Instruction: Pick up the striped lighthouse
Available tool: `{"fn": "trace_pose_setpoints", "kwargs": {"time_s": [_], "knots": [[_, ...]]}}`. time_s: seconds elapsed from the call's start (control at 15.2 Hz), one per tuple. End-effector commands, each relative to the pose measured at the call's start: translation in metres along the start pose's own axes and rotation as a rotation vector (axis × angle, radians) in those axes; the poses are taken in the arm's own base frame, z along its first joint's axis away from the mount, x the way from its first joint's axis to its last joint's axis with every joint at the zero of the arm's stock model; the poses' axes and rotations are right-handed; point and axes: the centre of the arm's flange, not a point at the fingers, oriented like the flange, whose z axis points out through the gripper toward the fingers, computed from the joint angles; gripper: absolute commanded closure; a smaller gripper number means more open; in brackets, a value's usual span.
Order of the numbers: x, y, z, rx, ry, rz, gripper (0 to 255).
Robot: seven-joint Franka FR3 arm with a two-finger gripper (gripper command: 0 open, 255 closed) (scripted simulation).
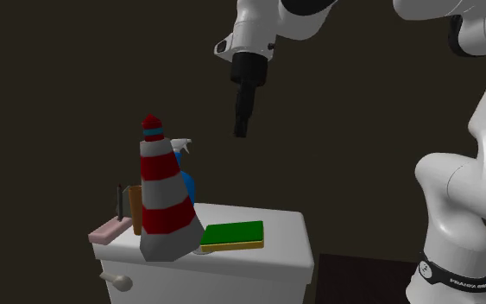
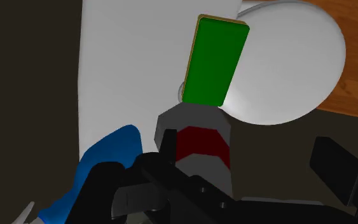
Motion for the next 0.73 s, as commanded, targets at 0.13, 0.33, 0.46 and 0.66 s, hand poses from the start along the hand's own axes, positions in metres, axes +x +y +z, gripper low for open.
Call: {"fn": "trace_pose_setpoints", "kwargs": {"time_s": [0.13, 0.33, 0.46, 0.66], "knots": [[0.049, 0.001, -0.007, 0.008, 0.039, -0.038, 0], [0.083, 0.003, -0.013, 0.014, 0.068, -0.066, 0], [0.106, 0.003, -0.018, 0.018, 0.088, -0.085, 0], [0.141, 0.003, -0.026, 0.024, 0.117, -0.113, 0]]}}
